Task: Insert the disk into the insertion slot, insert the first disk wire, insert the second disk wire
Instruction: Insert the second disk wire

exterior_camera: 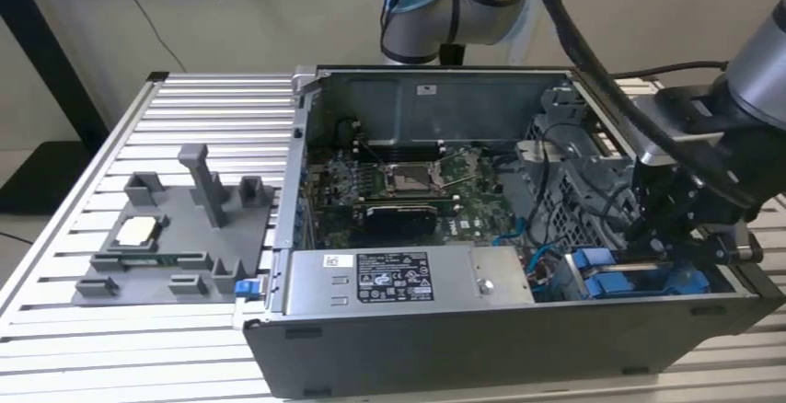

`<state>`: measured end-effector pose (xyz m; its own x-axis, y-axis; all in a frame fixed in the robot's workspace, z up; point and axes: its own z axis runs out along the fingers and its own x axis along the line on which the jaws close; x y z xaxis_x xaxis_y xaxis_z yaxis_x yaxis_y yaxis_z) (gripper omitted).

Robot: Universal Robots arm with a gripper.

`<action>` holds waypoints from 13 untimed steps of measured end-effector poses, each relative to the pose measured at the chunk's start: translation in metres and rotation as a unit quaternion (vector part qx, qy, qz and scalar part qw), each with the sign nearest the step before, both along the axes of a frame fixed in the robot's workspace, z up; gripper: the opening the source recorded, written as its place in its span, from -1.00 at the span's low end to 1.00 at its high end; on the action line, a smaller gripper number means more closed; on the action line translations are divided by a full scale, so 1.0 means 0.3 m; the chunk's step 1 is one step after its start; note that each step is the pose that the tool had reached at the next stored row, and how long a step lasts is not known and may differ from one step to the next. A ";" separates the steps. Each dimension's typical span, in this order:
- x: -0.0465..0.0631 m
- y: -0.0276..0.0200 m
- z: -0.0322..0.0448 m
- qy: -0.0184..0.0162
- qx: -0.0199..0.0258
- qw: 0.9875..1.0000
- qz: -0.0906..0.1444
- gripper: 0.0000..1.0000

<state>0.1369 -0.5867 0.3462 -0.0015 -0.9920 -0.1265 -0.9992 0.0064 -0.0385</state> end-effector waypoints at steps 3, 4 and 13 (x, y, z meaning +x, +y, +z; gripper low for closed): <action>0.000 0.000 0.046 0.000 0.000 1.000 0.000 -0.55; 0.000 0.000 0.054 0.000 0.000 1.000 0.000 -0.55; 0.001 0.000 0.057 0.000 0.000 1.000 0.000 -0.55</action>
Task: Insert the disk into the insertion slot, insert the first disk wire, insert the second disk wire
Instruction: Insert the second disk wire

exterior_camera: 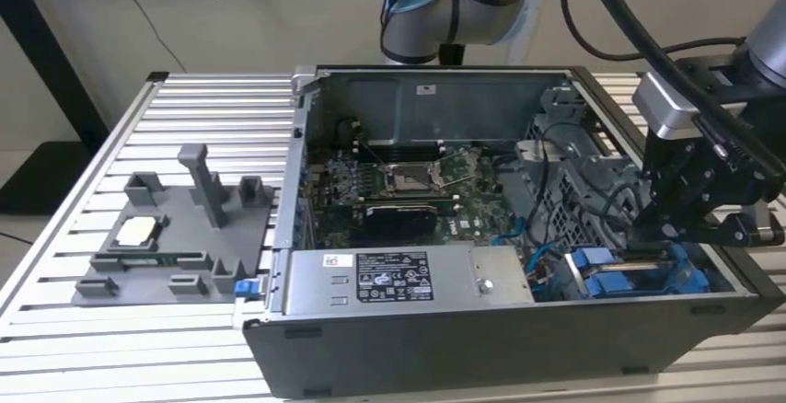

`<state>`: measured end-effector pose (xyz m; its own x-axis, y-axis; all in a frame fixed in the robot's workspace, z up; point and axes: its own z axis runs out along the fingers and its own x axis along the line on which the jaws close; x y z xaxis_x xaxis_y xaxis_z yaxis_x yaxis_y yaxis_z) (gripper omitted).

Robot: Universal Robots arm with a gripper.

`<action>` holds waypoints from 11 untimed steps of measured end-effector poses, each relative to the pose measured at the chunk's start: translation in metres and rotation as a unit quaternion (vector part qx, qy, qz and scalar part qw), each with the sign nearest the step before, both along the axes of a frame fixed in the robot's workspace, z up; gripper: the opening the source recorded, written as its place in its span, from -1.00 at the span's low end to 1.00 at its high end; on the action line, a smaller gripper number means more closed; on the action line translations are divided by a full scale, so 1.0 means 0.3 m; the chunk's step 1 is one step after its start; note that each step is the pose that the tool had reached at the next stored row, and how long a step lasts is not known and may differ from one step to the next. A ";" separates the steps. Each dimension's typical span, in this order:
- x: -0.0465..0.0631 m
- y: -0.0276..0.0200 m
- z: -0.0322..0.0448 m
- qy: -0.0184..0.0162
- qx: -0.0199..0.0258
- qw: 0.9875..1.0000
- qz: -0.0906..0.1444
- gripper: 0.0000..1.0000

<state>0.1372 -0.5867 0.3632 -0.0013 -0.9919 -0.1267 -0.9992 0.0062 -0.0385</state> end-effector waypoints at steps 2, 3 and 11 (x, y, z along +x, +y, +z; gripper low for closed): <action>0.008 0.001 0.000 0.001 -0.002 1.000 0.000 -0.55; 0.009 0.001 0.001 0.001 -0.002 1.000 0.000 -0.55; 0.020 0.003 0.007 0.002 -0.006 1.000 0.000 -0.55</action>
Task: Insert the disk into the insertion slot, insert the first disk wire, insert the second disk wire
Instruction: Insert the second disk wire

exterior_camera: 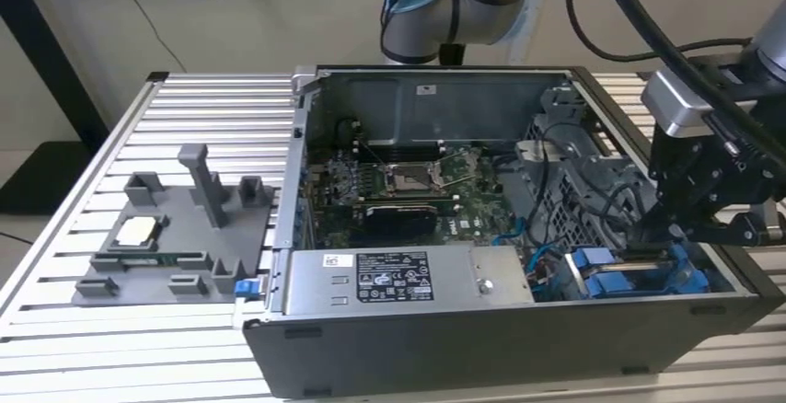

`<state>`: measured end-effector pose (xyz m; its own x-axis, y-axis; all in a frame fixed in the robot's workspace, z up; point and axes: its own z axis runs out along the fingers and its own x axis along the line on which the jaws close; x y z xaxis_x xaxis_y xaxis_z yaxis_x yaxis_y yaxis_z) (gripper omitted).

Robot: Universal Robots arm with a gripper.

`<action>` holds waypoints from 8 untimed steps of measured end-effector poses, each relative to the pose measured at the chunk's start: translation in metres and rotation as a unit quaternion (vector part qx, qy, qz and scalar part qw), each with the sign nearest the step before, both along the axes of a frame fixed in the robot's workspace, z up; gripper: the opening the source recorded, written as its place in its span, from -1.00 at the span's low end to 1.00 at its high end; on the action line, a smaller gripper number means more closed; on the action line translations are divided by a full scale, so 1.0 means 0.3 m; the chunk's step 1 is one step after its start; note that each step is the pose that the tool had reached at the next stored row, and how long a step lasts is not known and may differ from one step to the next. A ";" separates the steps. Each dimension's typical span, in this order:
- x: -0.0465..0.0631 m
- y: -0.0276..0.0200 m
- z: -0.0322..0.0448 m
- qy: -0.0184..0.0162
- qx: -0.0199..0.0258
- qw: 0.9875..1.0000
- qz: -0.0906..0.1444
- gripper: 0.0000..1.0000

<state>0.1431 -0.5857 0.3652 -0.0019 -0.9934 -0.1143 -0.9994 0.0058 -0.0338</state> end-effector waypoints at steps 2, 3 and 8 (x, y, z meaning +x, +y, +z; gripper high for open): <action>0.000 0.000 0.027 0.000 0.000 1.000 0.000 -0.55; 0.000 0.000 0.041 0.000 0.000 1.000 0.000 -0.55; 0.000 0.000 0.090 0.000 0.000 1.000 0.000 -0.55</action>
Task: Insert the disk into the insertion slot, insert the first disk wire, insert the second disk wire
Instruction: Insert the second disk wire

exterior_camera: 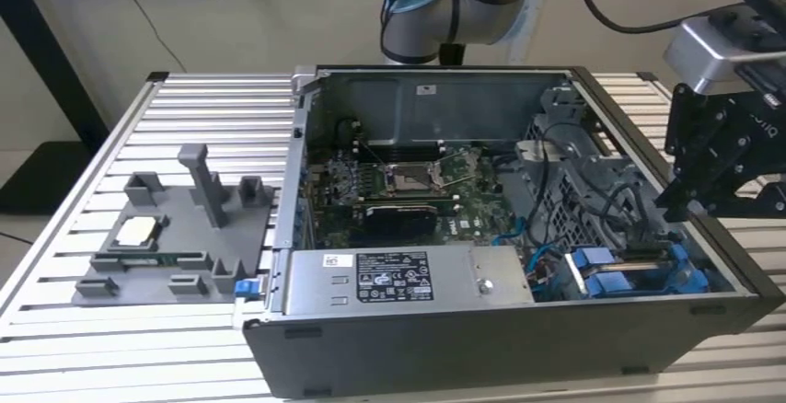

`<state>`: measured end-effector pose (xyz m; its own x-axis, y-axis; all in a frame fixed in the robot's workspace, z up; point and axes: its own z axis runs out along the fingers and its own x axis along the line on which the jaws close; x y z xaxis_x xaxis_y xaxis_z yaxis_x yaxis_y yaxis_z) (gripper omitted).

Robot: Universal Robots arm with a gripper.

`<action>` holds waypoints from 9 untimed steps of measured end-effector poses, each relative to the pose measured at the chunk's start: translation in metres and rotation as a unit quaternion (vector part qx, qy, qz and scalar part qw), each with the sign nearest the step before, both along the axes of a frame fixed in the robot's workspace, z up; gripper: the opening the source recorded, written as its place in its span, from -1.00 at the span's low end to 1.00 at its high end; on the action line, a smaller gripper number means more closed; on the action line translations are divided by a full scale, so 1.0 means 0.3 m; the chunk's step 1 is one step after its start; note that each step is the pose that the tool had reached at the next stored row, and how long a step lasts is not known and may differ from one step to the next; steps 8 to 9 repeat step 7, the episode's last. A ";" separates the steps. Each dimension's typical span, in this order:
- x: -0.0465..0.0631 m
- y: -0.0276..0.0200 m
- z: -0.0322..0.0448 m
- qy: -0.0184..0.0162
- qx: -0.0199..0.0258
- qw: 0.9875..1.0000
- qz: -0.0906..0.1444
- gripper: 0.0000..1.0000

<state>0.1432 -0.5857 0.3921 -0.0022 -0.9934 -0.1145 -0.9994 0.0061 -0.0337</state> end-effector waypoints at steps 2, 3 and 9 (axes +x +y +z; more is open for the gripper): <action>0.000 0.000 0.000 0.000 0.000 1.000 0.000 -0.55; 0.000 0.000 0.000 0.000 0.000 1.000 0.000 -0.55; 0.000 0.000 0.000 0.000 0.000 1.000 0.000 -0.55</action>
